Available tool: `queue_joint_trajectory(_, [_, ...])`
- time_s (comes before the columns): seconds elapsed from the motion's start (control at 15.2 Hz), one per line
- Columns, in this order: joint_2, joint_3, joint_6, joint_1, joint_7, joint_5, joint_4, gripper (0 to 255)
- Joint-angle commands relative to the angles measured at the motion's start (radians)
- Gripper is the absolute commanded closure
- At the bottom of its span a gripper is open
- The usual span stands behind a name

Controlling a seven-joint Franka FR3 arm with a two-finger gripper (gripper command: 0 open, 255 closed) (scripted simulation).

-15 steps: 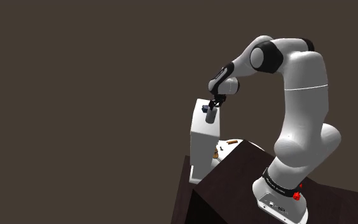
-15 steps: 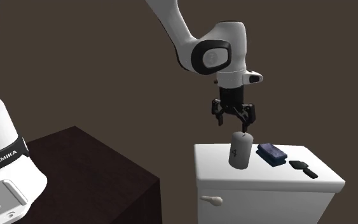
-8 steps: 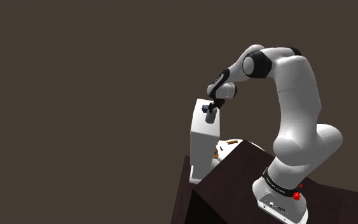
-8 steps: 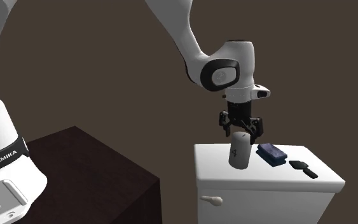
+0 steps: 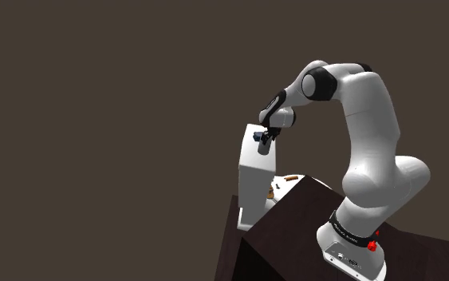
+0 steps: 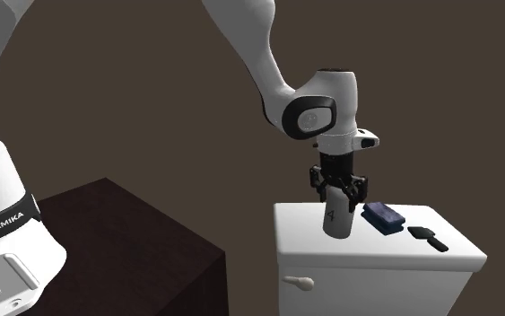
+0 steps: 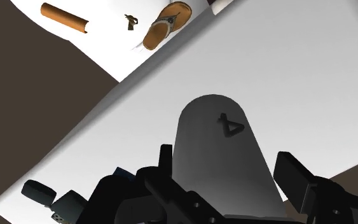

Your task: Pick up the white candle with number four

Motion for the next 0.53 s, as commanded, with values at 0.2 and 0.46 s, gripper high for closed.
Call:
queue_joint_trajectory(0.2, [0.003, 0.0, 0.001, -0.001, -0.001, 0.0, 0.001, 255])
queue_joint_trajectory(0.46, [-0.01, -0.004, -0.008, 0.003, 0.002, -0.002, -0.004, 255])
